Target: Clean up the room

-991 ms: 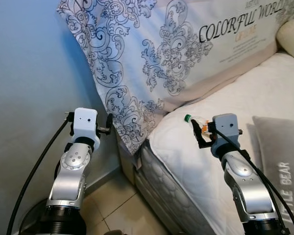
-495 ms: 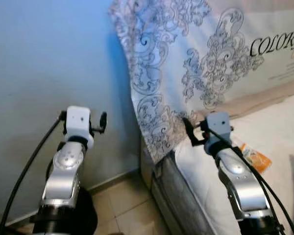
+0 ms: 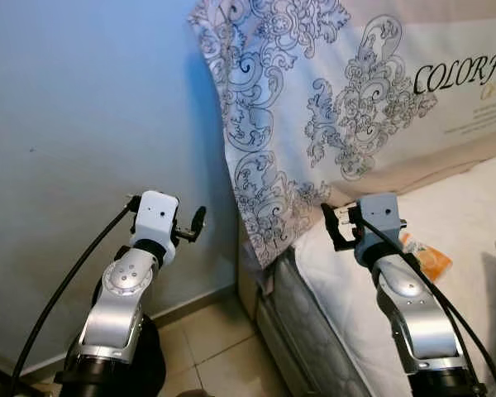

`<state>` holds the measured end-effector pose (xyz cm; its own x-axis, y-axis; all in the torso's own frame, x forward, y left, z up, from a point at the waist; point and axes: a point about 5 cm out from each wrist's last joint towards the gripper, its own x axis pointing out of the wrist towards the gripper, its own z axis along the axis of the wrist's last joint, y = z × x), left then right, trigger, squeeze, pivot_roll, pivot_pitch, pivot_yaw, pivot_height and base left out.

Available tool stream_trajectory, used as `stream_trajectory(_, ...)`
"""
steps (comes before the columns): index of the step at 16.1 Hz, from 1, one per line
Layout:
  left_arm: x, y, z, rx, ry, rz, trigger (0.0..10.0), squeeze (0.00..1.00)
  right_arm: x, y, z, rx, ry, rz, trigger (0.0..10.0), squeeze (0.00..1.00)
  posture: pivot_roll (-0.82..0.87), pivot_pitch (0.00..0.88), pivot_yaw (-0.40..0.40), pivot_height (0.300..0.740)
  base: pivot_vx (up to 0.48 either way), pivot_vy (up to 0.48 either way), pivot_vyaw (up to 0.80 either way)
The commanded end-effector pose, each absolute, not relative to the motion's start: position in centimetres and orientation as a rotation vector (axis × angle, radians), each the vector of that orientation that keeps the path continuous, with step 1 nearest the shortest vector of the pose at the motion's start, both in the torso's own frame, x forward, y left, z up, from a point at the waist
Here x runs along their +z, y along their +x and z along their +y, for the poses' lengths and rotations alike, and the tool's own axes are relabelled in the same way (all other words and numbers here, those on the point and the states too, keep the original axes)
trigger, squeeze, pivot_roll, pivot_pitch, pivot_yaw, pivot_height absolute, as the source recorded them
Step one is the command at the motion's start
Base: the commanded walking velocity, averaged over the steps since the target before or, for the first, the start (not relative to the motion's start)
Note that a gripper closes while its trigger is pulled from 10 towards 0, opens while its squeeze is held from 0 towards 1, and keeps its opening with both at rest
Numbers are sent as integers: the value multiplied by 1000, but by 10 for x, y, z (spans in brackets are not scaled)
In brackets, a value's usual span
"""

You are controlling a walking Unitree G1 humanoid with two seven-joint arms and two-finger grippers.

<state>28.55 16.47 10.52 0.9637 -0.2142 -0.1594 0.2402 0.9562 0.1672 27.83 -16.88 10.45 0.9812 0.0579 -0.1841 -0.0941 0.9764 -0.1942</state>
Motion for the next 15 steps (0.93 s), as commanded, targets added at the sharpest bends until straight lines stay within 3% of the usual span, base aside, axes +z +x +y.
stream_trajectory(1, 109, 284, 162, -261, 181, 140, 10000, 0, 107, 277, -177, 58, -204, 185, 10000, 212, 4, 0, 0, 740, 0, 0, 0)
stream_trajectory(2, 108, 279, 162, -278, 177, 157, 10000, 0, 107, 273, -184, 37, -207, 189, 10000, 1000, 1, 0, -2, 740, 0, 0, 0)
stream_trajectory(6, 107, 273, 169, -249, 192, 162, 10000, 0, 107, 268, -196, 12, -184, 193, 10000, 1000, -3, 0, -10, 740, 0, 0, 0)
stream_trajectory(15, 116, 272, 167, -214, 210, 129, 10000, 0, 109, 282, -187, 56, -206, 219, 10000, 1000, 20, 0, -40, 740, 0, 0, 0)
